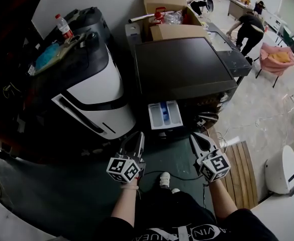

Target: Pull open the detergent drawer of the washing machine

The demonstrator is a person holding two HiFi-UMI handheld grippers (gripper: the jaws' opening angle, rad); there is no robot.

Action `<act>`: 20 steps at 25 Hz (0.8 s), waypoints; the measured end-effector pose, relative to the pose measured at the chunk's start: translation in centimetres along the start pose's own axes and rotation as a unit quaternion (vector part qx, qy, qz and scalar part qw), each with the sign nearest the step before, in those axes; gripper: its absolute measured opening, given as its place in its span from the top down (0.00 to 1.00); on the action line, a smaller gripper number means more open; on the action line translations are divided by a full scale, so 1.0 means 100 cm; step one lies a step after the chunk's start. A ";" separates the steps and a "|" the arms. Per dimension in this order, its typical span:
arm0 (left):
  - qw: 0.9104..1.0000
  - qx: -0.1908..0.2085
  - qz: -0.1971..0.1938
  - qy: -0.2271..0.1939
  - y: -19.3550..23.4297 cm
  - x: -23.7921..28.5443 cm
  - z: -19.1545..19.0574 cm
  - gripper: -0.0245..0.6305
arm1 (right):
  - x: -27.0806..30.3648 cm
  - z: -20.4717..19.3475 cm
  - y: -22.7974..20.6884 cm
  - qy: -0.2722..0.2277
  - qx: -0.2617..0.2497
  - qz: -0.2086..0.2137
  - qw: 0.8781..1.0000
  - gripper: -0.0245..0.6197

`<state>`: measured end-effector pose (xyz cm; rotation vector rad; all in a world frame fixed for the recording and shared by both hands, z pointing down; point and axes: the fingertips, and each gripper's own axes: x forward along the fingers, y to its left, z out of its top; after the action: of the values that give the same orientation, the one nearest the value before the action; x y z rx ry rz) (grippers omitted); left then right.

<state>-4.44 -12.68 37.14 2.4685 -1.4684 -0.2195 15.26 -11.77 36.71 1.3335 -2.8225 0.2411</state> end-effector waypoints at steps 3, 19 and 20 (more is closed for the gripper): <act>1.000 0.014 0.006 0.000 -0.003 0.001 0.010 0.95 | 0.000 0.011 0.000 -0.004 -0.006 0.003 1.000 0.95; 0.996 0.081 0.040 -0.015 -0.002 -0.010 0.058 0.95 | 0.002 0.048 0.001 -0.025 -0.022 0.018 0.999 0.95; 0.995 0.086 0.043 -0.016 -0.001 -0.011 0.060 0.95 | 0.003 0.050 0.002 -0.026 -0.023 0.018 0.999 0.95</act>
<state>-6.47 -12.57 31.38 2.5378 -1.6672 -0.1217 15.19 -12.64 31.82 1.3011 -2.8779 0.1412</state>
